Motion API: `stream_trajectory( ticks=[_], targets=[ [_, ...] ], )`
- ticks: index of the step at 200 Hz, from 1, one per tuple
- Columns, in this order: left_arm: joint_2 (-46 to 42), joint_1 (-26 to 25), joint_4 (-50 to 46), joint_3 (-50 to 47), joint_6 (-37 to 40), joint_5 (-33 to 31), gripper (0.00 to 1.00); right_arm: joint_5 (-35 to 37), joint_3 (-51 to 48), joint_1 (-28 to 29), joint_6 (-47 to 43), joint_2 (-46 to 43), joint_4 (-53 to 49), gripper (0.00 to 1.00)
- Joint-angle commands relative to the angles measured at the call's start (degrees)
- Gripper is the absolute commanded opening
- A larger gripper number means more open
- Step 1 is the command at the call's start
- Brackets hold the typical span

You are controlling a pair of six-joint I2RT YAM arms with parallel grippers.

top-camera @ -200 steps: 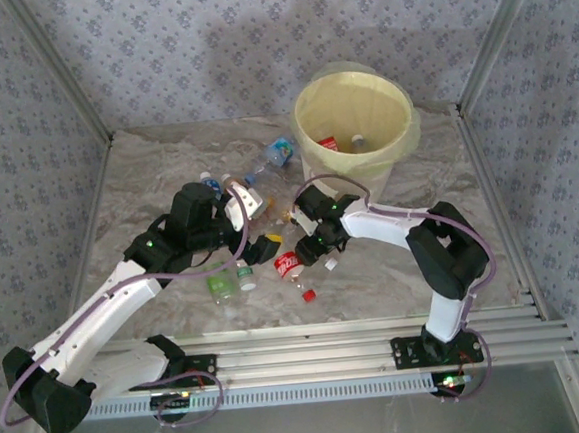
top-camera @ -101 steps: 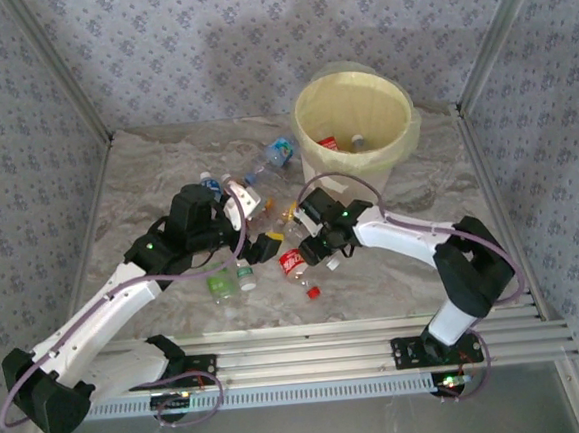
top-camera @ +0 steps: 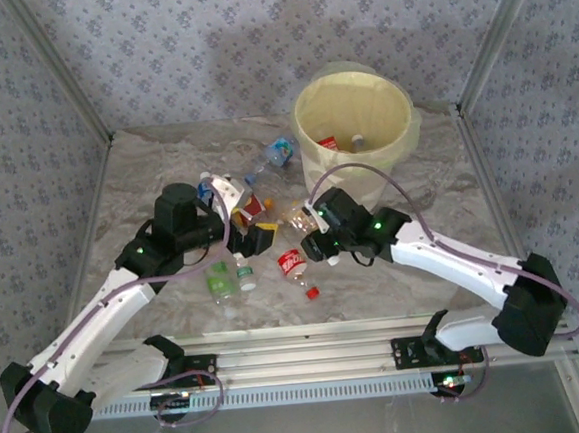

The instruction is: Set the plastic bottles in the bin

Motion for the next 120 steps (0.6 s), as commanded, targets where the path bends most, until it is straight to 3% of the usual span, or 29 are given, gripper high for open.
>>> stream_trajectory(
  ticks=[1,60,120],
  targets=[
    [-1.7,0.9,4.6,-0.5,-2.9,4.0,1.00,1.5,3.7,0.2,1.9,-3.0,-2.1,0.59],
    [-3.8,3.2,8.2,-1.6,-5.8,5.9,1.00,0.9,14.3,-0.6,0.0,-5.4,-5.6,0.59],
    [-6.6,7.7,8.8,-1.6,-6.1,6.1,1.00,2.5,26.2,-6.4,-3.5,-3.4,-6.4,0.57]
  ],
)
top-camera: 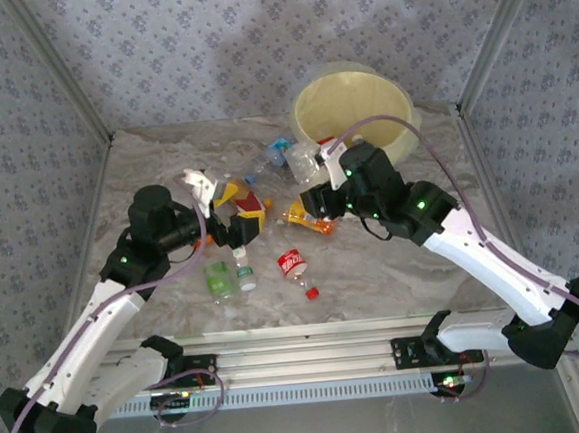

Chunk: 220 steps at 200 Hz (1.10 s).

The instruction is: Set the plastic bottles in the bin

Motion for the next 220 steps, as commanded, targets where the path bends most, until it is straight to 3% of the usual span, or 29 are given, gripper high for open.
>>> stream_trajectory(
  ticks=[1,40,85,146,220],
  targets=[
    [-1.6,1.4,2.5,-0.1,-0.7,1.6,1.00,1.8,5.6,-2.7,-2.6,0.7,-1.3,0.57],
    [-2.0,2.0,1.9,0.1,0.3,2.0,1.00,1.1,14.6,-9.5,-4.5,5.8,-2.5,0.57],
    [-1.7,2.0,0.5,0.3,2.0,2.0,1.00,-4.6,23.9,-18.0,-3.8,13.5,-4.7,0.57],
    [-1.3,1.9,-0.4,0.6,2.9,1.9,1.00,-9.8,32.2,-24.3,-2.1,23.8,-8.8,0.57],
    [-0.5,1.8,-1.4,1.2,3.2,1.8,1.00,-12.9,36.8,-26.4,-0.4,33.6,-15.9,0.60]
  ],
)
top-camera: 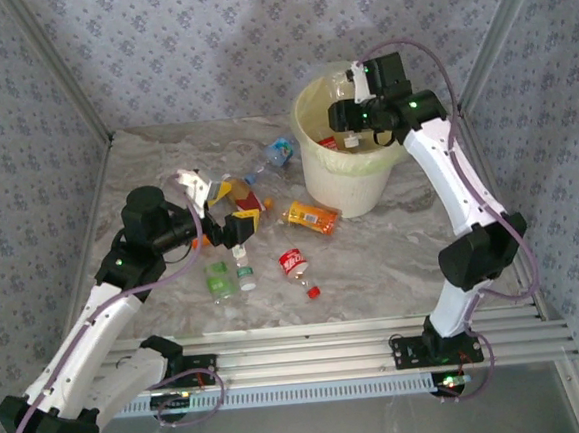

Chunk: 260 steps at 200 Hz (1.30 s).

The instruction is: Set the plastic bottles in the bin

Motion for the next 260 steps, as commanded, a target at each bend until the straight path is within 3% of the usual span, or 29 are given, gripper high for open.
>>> stream_trajectory(
  ticks=[1,117,260],
  targets=[
    [0.4,0.1,-0.6,1.2,1.0,1.1,1.00,-2.5,3.4,-0.5,1.5,2.7,-4.6,0.60],
    [2.1,-0.4,-2.1,2.1,1.5,1.7,1.00,-4.7,12.8,-0.8,4.6,16.3,-15.8,0.61],
    [3.0,-0.7,-4.4,3.4,3.2,1.1,1.00,-3.9,13.9,-0.5,3.9,18.1,-18.3,0.70]
  ],
)
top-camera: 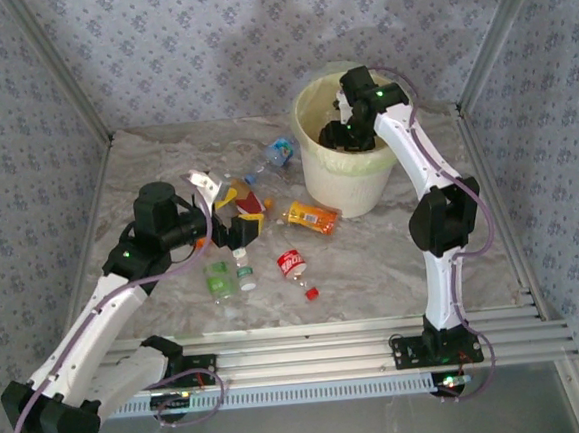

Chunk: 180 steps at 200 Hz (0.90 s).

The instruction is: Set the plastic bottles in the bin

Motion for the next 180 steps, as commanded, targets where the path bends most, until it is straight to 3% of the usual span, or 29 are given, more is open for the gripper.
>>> stream_trajectory(
  ticks=[1,121,180],
  targets=[
    [-0.4,-0.2,-0.8,2.9,1.4,0.9,1.00,-0.2,1.9,0.0,0.0,-0.3,-1.8,0.70],
    [0.2,0.0,-0.7,2.9,1.2,1.4,1.00,-0.8,2.9,-0.7,-0.3,-1.5,-1.5,0.83],
    [0.5,0.4,-0.6,2.8,1.2,1.4,1.00,0.4,2.6,-1.0,-1.9,-6.5,0.2,0.89]
  ],
)
